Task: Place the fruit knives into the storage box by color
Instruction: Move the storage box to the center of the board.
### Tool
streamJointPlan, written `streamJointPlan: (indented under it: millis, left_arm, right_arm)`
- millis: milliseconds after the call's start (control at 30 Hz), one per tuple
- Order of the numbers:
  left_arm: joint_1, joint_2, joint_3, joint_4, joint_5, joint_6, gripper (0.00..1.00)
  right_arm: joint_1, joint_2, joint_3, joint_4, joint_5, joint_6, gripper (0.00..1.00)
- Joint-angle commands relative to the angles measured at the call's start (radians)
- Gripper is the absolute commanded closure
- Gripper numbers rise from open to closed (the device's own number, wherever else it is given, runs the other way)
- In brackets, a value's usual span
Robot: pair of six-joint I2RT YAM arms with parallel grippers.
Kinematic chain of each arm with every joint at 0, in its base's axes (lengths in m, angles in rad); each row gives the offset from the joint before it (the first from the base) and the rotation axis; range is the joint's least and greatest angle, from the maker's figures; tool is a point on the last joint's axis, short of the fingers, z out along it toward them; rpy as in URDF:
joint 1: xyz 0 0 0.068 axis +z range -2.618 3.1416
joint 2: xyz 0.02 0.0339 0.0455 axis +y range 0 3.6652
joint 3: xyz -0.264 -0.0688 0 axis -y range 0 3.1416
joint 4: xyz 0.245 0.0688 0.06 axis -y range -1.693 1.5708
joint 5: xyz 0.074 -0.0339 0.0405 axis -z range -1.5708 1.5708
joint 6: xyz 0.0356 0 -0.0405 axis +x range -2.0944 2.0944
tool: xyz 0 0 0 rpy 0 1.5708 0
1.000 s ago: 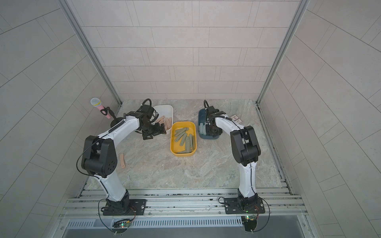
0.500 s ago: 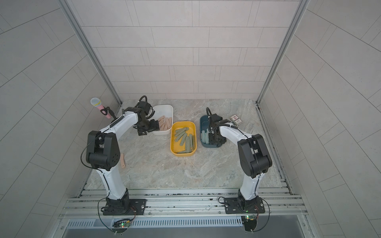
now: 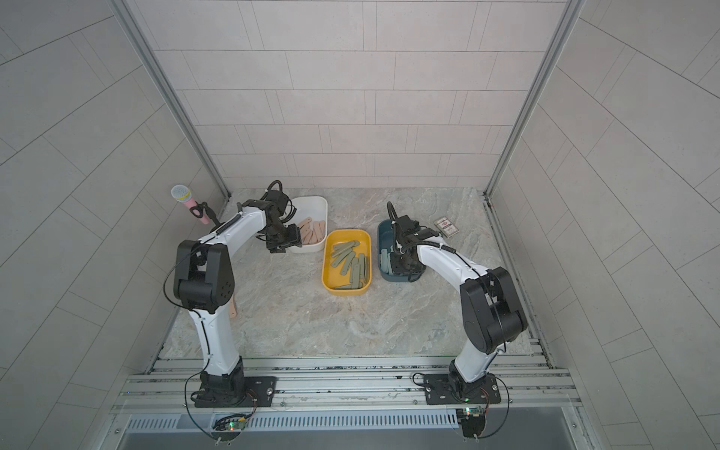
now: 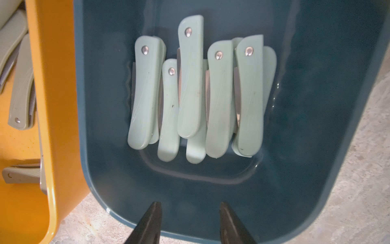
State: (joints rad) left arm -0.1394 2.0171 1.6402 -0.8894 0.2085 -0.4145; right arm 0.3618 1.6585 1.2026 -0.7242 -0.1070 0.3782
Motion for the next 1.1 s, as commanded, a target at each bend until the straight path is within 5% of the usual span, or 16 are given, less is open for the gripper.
streamJointPlan:
  millis: [0,200,400,800,1067]
  left_arm:
    - [0.015,0.028,0.033,-0.015,-0.033,-0.012,0.34]
    - [0.018,-0.046,0.009,0.040,-0.096,-0.052,0.22]
    - [0.027,0.033,0.027,0.052,-0.074,-0.060,0.20]
    - [0.028,0.057,0.037,0.026,-0.061,-0.053,0.59]
    - [0.029,-0.046,-0.078,0.018,-0.067,-0.035,0.67]
  right_arm:
    - [0.008,-0.021,-0.002,-0.020,-0.012,0.011,0.52]
    - [0.008,-0.015,0.012,-0.025,-0.020,0.008,0.52]
    - [0.008,-0.021,0.007,-0.018,-0.028,0.012,0.52]
    - [0.009,-0.036,-0.006,-0.011,-0.033,0.010,0.51]
    - [0.002,-0.047,-0.006,-0.018,-0.017,0.002,0.50]
